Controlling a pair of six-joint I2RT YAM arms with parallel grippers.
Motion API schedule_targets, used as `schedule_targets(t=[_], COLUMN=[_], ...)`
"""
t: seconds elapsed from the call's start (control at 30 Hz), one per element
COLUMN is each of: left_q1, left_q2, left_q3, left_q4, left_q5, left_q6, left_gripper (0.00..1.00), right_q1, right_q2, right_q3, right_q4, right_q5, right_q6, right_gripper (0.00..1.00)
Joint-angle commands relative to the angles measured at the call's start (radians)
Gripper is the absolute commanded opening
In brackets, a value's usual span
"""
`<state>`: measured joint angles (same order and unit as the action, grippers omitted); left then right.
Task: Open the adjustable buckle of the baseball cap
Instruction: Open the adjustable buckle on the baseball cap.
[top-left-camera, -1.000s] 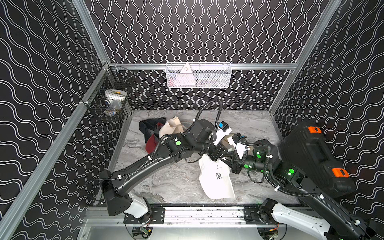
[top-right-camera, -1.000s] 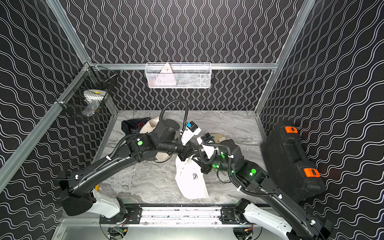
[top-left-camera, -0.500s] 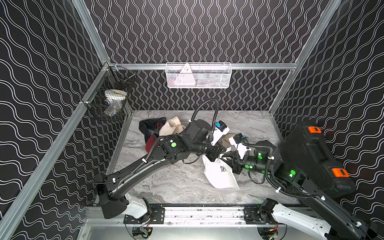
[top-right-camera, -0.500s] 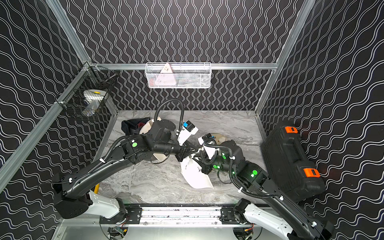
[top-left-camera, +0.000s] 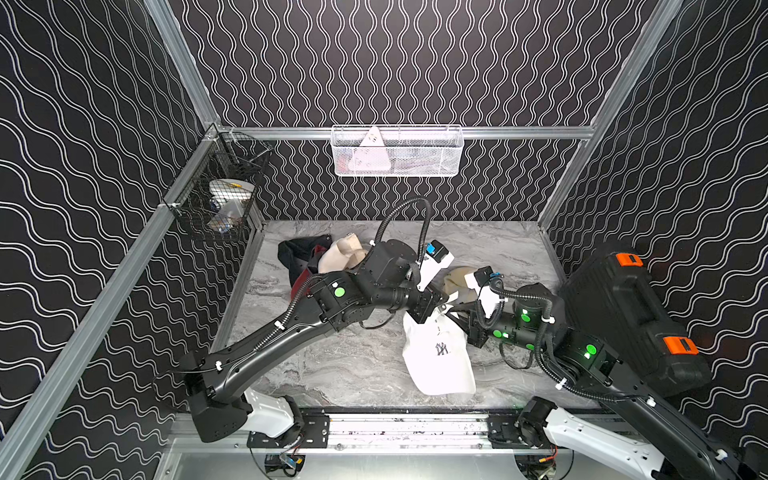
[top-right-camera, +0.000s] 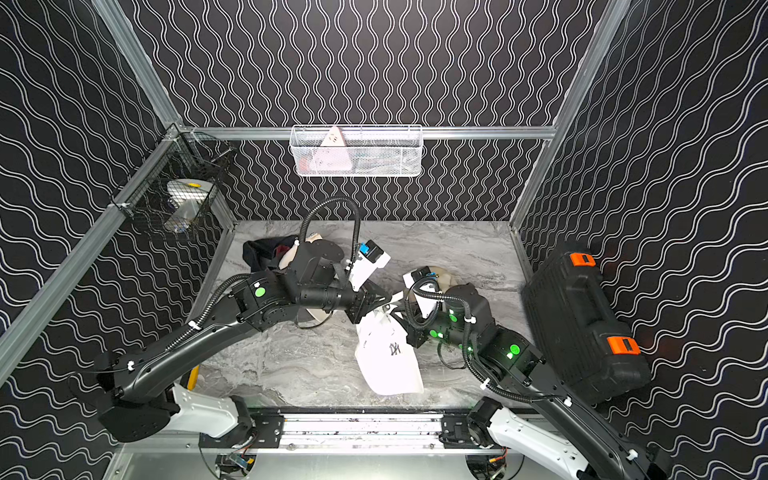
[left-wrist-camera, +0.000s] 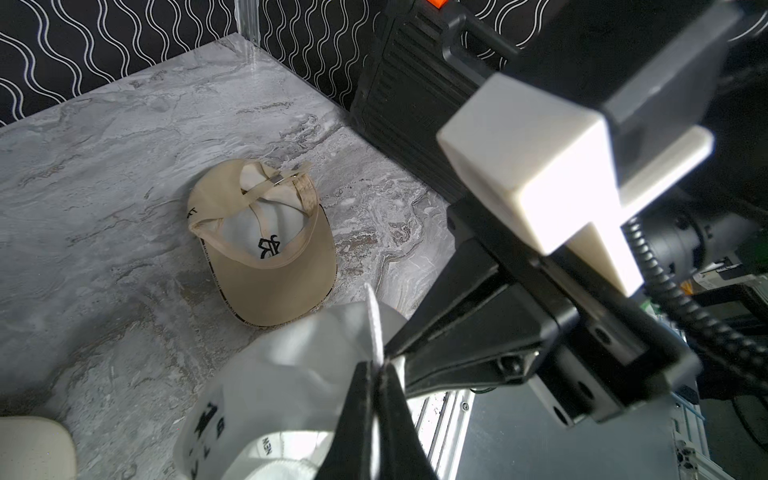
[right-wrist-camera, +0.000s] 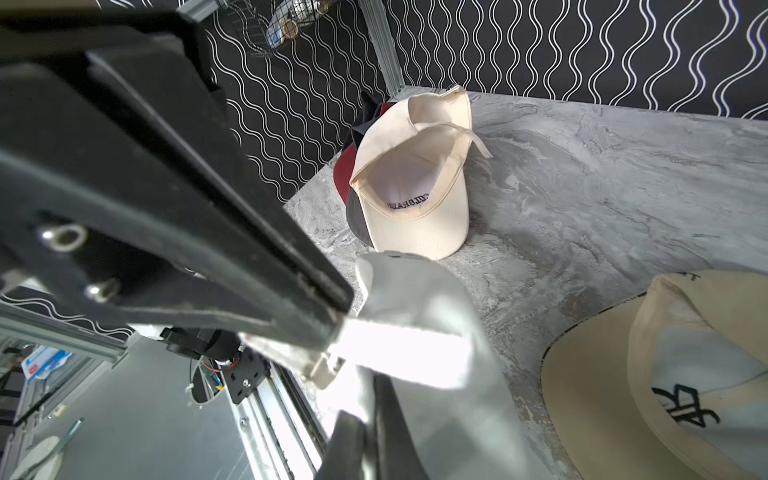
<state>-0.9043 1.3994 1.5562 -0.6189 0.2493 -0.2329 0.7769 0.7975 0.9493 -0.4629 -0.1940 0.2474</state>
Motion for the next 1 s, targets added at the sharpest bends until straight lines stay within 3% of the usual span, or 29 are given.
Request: schedule_targets(t=[0.0, 0.4, 0.57, 0.97], left_q1=[0.000, -0.001, 0.001, 0.000], left_q2=[-0.011, -0.099, -0.150, -0.226], left_q3=[-0.012, -0.113, -0.152, -0.238], left_q4=[0.019, 0.121, 0.148, 0.161], left_q5=[-0.010, -0.015, -0.050, -0.110], left_q6=[0.011, 0.009, 0.012, 0.019], left_gripper=[0.00, 0.00, 0.19, 0.35], right_q1=[0.000, 0.000, 0.000, -0.001], right_q2=[-0.011, -0.011, -0.019, -0.043], right_q3=[-0.003, 0.003, 0.008, 0.026], right_q4=[0.036, 0.045, 0.047, 0.050], right_q5=[0.040, 0.035, 0.042, 0.066], right_q6=[0.029, 0.057, 0.064, 0.098], right_gripper=[0.00, 0.00, 0.00, 0.00])
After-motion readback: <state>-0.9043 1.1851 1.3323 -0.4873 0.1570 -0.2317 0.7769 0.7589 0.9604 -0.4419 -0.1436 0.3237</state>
